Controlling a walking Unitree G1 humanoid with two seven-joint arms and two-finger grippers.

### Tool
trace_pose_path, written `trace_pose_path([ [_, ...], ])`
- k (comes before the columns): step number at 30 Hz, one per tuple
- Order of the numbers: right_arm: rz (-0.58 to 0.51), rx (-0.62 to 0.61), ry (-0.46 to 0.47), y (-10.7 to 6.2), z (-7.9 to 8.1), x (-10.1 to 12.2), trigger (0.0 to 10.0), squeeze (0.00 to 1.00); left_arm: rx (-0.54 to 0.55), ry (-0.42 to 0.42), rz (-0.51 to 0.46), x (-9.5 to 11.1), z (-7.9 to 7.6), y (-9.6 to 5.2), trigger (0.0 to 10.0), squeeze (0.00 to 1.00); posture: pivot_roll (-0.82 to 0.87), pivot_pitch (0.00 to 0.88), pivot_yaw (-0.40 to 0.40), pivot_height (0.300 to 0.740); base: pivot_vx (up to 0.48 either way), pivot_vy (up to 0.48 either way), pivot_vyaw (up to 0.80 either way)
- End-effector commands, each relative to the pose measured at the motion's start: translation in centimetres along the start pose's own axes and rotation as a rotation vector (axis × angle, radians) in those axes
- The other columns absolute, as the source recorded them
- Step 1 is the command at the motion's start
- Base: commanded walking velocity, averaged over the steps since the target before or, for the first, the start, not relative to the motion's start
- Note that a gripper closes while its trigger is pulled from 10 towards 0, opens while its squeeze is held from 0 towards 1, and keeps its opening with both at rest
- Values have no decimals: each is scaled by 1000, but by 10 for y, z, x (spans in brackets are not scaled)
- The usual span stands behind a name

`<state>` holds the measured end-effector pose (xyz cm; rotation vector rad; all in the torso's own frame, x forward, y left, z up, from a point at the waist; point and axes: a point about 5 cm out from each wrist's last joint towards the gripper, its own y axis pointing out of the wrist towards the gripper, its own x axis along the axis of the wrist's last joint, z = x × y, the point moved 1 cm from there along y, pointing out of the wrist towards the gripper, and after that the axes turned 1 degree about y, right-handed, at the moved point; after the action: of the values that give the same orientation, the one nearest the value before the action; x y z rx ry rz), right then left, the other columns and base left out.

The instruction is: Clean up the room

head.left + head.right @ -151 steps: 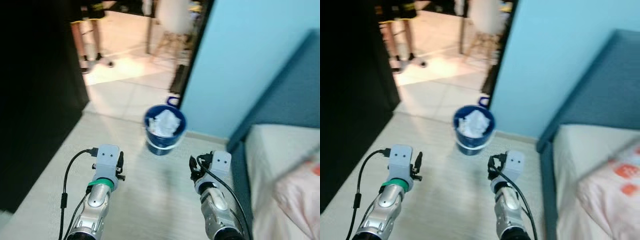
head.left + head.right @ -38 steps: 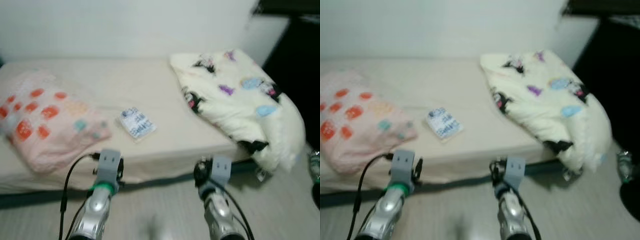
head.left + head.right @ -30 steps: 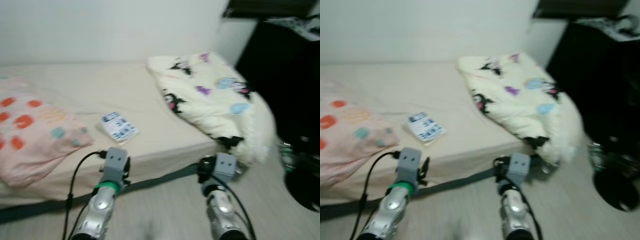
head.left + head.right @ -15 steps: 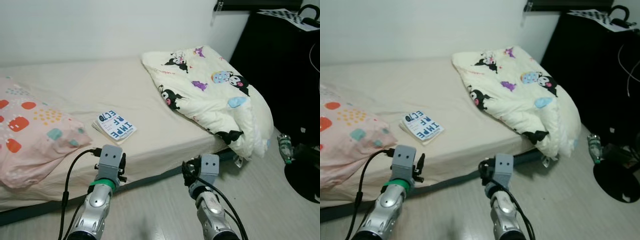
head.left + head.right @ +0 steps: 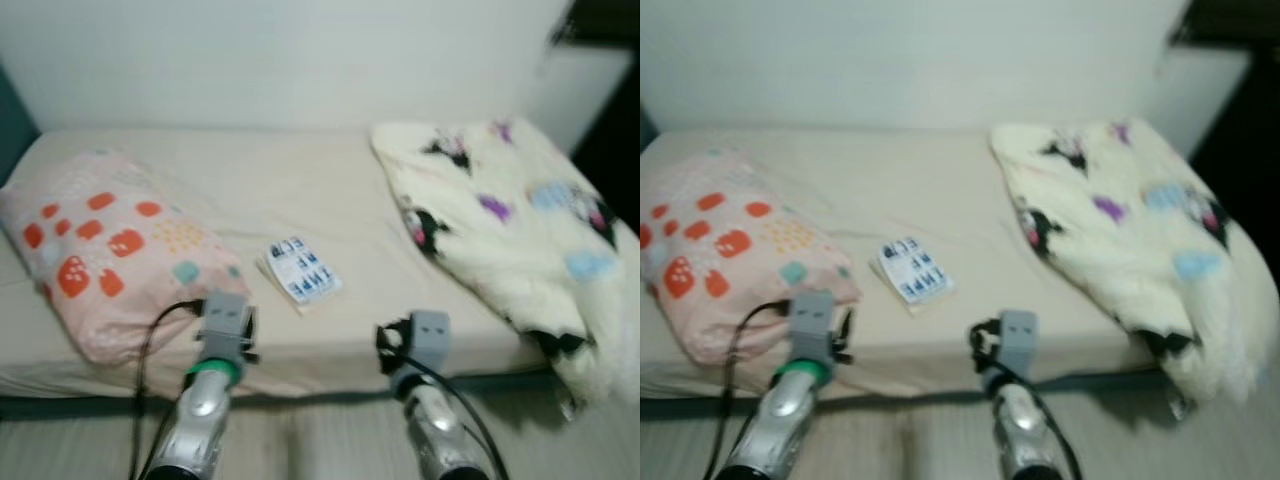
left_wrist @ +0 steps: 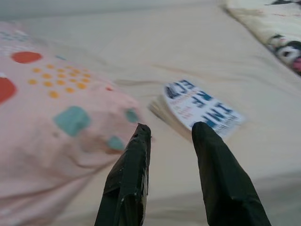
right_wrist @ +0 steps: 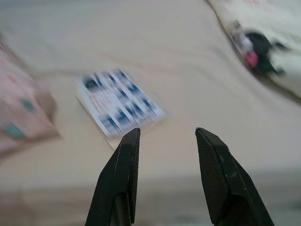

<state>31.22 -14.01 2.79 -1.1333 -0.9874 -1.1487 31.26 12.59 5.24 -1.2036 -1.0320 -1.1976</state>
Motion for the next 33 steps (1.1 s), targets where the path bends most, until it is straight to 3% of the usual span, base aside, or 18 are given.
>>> trace_pose_path([
  [1, 53, -12, 17, -8, 1, -15, 10000, 0, 13, -4, 44, -11, 4, -4, 10000, 0, -2, 0, 19, 740, 311, 0, 0],
  [6, 51, -18, 18, -8, 1, -15, 10000, 0, 12, -2, 44, -11, 5, -4, 10000, 0, -3, 0, 20, 740, 310, 0, 0],
  [27, 45, -35, 17, -9, -3, -15, 10000, 0, 4, 26, 39, -11, 3, -5, 10000, 0, -9, 0, 22, 740, 0, 0, 0],
  [33, 46, -37, 15, -9, -4, -15, 10000, 0, 4, 25, 38, -11, 2, -4, 10000, 0, -10, 0, 19, 740, 0, -266, 0],
])
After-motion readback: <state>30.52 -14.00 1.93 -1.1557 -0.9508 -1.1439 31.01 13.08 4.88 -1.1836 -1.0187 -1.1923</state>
